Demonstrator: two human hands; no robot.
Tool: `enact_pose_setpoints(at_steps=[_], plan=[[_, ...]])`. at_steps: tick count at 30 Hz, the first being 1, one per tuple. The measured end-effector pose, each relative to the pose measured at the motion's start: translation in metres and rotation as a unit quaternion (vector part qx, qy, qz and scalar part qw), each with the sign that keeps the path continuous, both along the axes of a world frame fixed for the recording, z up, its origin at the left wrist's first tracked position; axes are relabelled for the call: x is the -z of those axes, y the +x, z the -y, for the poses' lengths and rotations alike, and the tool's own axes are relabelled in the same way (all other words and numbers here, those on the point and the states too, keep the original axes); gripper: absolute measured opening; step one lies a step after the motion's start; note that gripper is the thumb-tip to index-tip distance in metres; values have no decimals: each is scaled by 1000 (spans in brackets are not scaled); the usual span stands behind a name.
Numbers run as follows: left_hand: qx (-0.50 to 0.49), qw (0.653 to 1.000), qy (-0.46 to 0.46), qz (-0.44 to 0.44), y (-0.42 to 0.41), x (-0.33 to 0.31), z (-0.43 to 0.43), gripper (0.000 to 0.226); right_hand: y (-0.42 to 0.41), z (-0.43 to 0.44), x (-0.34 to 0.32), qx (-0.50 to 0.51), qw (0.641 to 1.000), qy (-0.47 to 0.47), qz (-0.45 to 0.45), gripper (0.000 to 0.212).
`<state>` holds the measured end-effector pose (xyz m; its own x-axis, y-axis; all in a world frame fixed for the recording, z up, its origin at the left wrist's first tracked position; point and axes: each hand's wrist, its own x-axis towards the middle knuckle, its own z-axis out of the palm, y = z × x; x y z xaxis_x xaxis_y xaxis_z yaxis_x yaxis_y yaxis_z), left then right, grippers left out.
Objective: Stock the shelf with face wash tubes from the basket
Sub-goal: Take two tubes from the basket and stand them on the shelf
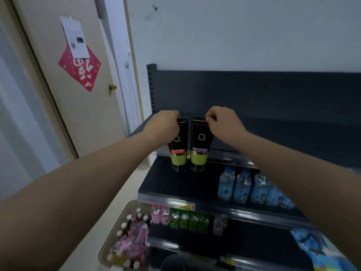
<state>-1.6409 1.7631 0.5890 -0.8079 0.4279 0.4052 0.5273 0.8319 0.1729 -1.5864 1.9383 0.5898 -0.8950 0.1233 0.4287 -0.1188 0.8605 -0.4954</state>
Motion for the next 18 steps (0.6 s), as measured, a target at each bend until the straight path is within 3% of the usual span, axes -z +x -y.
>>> enact_pose_setpoints(at_steps=[8,18], plan=[[46,999,2,-3,-83,-42,-12,19,-66,-15,-37,62,997,-27,-26,16],[91,996,7,18,-182,-44,-44,21,-155,-36,-40,107,993,-52,-21,15]])
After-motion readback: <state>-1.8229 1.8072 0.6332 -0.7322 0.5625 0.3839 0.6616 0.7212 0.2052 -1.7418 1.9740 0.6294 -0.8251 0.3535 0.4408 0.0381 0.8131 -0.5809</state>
